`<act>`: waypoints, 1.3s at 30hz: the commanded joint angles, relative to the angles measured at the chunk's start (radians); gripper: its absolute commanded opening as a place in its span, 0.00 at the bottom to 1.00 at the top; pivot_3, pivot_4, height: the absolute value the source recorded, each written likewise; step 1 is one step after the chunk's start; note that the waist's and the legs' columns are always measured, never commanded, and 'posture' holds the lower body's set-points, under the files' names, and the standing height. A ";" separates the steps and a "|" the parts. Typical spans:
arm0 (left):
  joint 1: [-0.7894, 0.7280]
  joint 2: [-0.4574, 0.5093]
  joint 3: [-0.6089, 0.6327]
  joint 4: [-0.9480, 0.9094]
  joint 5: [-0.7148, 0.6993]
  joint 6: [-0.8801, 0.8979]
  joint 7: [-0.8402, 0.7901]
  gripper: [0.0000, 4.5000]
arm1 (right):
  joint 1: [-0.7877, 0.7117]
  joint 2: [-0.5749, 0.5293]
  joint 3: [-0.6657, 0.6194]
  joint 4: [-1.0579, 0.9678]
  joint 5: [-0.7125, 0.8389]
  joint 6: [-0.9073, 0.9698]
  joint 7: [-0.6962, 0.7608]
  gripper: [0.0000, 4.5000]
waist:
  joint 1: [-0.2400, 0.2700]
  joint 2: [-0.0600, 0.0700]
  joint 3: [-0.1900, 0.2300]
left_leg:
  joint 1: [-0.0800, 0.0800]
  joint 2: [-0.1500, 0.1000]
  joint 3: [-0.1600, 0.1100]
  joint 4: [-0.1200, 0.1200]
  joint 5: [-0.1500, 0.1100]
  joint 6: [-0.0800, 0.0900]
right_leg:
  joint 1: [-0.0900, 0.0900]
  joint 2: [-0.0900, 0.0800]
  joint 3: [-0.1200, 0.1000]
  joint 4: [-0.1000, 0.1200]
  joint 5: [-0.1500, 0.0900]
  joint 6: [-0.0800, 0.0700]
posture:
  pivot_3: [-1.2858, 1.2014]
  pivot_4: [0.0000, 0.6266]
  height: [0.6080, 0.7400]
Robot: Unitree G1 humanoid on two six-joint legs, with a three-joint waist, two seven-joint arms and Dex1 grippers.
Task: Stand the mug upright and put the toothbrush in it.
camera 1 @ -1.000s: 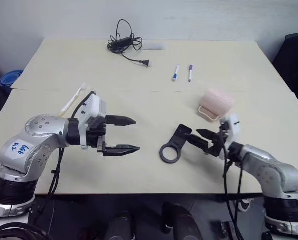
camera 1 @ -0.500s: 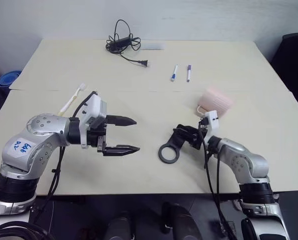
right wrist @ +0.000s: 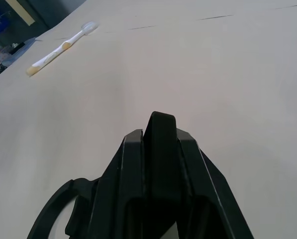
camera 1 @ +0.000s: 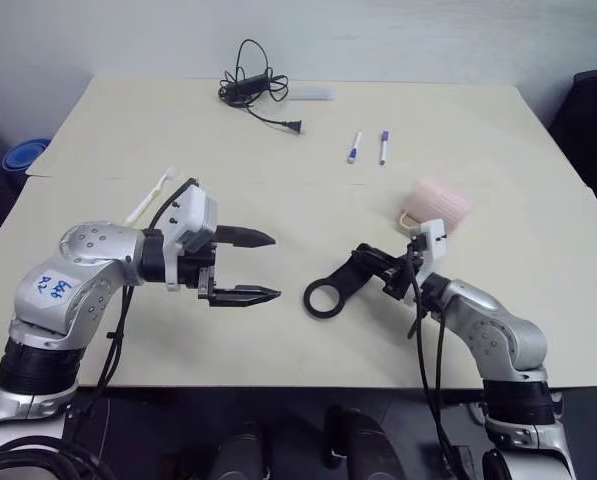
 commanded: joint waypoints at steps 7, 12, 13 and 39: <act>-0.094 -0.081 -0.035 0.047 0.006 -0.040 -0.035 1.00 | 0.148 -0.301 -0.581 -0.052 0.085 0.081 -0.125 0.07 | 0.024 0.000 0.000 | -0.002 -0.004 -0.001 0.000 0.000 0.002 | 0.000 -0.001 -0.001 -0.003 0.000 0.001 | 0.52 0.24 1.00; -0.119 -0.111 -0.063 0.081 0.026 -0.062 -0.056 1.00 | 0.224 -0.342 -0.639 0.069 0.000 0.026 -0.161 0.07 | 0.011 0.000 0.000 | 0.000 -0.004 0.001 0.000 0.000 0.002 | 0.001 0.002 0.000 -0.002 0.001 0.001 | 0.52 0.24 1.00; -0.124 -0.115 -0.067 0.087 0.030 -0.066 -0.061 1.00 | 0.218 -0.342 -0.622 0.104 -0.029 -0.002 -0.172 0.07 | 0.004 0.000 0.000 | 0.001 -0.004 0.002 0.000 0.000 0.001 | 0.001 0.002 0.001 -0.002 0.001 0.001 | 0.52 0.24 1.00; -0.141 -0.127 -0.060 0.070 0.056 -0.074 -0.047 1.00 | -0.074 -0.574 0.144 -0.212 -0.282 0.104 0.026 0.29 | -0.024 0.002 0.000 | 0.008 0.005 0.008 -0.002 -0.001 -0.003 | 0.001 0.006 0.008 -0.002 -0.001 -0.001 | 0.52 0.24 1.00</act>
